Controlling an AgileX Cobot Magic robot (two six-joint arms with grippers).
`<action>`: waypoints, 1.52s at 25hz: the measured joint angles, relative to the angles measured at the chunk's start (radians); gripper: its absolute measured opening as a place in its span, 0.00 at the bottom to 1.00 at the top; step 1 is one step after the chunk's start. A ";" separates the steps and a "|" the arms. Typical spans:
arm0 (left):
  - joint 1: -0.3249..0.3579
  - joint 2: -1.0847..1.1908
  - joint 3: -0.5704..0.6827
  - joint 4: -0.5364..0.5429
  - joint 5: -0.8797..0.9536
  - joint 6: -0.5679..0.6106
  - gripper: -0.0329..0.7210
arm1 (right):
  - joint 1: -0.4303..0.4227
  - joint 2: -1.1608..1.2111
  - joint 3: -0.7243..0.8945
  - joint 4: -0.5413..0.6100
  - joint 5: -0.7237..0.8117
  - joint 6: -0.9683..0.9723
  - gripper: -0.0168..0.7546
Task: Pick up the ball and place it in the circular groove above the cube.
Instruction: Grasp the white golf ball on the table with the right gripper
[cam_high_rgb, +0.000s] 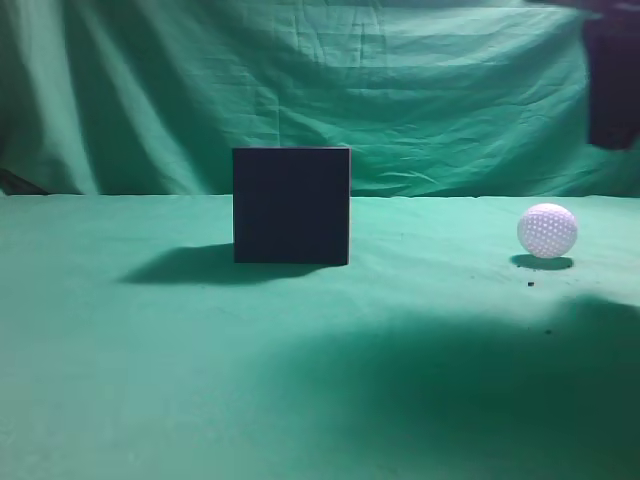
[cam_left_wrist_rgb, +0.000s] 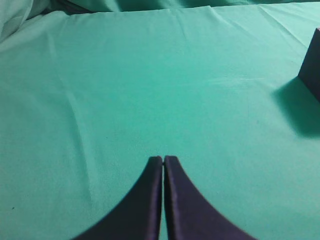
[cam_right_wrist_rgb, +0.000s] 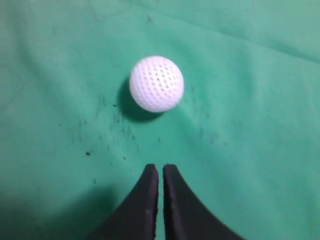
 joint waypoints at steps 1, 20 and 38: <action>0.000 0.000 0.000 0.000 0.000 0.000 0.04 | 0.008 0.023 -0.025 0.000 0.000 0.000 0.02; 0.000 0.000 0.000 0.000 0.000 0.000 0.04 | 0.013 0.323 -0.173 0.002 -0.038 0.000 0.62; 0.000 0.000 0.000 0.000 0.000 0.000 0.04 | 0.050 0.243 -0.503 0.195 0.138 -0.146 0.41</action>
